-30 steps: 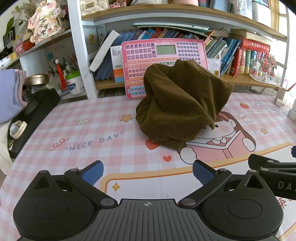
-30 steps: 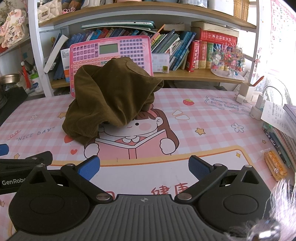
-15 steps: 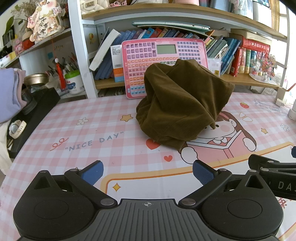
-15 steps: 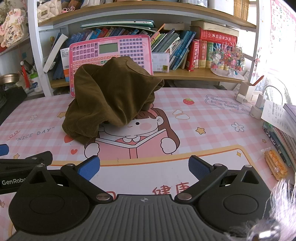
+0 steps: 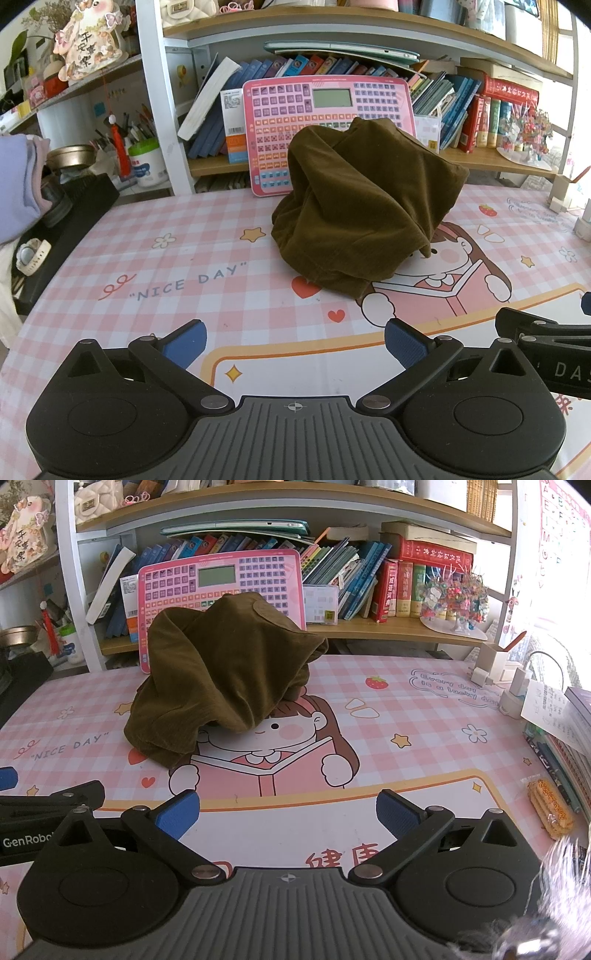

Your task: Fold clothes

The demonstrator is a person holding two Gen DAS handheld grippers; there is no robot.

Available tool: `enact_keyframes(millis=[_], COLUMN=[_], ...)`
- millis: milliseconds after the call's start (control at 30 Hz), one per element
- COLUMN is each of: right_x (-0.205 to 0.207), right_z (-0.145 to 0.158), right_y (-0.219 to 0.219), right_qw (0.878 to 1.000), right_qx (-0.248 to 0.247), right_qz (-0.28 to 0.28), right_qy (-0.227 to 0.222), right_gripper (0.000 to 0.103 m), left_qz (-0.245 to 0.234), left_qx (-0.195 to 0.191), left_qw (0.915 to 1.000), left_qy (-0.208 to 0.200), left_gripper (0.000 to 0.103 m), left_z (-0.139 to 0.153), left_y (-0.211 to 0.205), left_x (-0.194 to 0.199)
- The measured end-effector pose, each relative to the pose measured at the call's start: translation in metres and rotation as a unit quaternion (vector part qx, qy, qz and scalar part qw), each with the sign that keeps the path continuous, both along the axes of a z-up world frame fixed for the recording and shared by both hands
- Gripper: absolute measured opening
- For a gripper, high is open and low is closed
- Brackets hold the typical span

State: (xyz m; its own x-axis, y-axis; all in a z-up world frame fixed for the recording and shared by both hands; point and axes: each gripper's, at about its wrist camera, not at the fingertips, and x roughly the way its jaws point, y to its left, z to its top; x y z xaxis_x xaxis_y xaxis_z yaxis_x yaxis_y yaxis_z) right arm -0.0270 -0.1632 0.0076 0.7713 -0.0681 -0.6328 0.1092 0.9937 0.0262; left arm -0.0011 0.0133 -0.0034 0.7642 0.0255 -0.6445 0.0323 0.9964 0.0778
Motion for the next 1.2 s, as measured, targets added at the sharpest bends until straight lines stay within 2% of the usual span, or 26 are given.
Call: enact_keyframes(millis=[1200], right_x=[-0.008], right_z=[-0.003], right_y=[0.014], right_qw=[1.0], right_qx=[-0.003], right_qz=[-0.023], right_qy=[0.008], right_gripper=[0.103], left_qz=[-0.024], left_qx=[0.003], left_qw=[0.9997], left_qy=[0.008], left_gripper=[0.103], left_z=[-0.003], left_y=[0.011], left_x=[0.0])
